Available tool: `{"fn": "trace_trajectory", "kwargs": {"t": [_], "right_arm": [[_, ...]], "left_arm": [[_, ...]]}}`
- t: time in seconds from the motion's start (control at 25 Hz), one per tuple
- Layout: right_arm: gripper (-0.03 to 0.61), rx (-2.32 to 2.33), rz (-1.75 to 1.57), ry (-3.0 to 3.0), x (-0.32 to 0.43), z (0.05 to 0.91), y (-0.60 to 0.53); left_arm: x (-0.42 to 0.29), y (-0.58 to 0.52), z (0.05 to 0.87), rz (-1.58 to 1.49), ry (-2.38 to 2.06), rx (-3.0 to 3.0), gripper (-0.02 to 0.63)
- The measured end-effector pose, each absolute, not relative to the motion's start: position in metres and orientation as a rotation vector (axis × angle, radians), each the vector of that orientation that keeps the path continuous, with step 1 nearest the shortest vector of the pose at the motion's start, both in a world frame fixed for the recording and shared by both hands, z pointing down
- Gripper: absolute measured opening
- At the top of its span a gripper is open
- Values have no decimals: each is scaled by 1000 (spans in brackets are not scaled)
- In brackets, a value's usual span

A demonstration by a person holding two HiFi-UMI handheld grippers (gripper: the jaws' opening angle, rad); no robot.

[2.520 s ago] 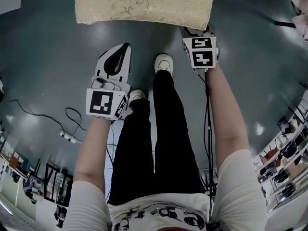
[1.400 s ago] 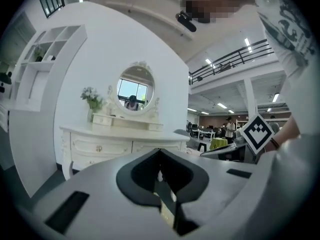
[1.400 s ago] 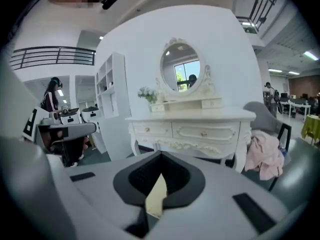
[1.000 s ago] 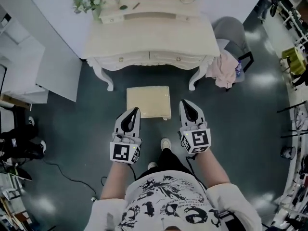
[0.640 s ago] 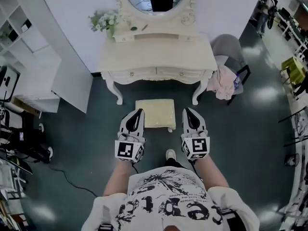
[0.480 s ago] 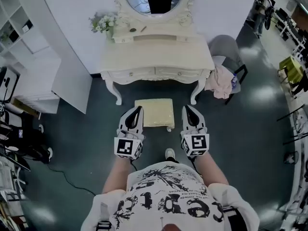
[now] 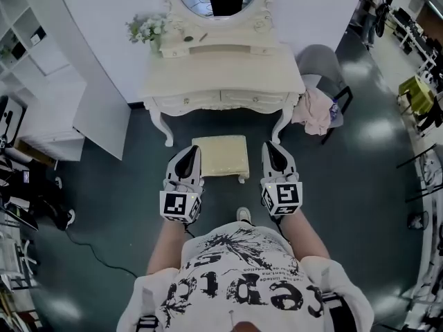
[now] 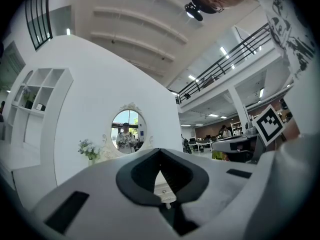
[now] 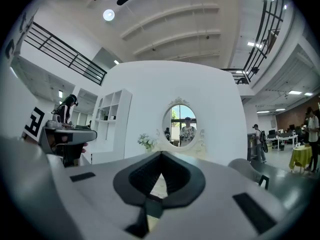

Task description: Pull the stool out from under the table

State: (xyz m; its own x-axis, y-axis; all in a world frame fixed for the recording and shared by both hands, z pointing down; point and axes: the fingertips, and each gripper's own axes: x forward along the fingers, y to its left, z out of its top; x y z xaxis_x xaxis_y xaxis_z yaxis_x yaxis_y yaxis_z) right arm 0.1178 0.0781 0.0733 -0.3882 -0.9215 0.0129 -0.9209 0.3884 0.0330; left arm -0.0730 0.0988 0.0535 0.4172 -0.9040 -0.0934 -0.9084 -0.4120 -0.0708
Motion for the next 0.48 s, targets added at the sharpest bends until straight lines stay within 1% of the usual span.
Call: {"fn": "trace_trajectory", "kwargs": {"t": [0.48], "right_arm": [[17, 1686, -25, -2581, 113, 81, 87]], "left_arm": [[-72, 102, 60, 35, 1639, -2591, 17]]}}
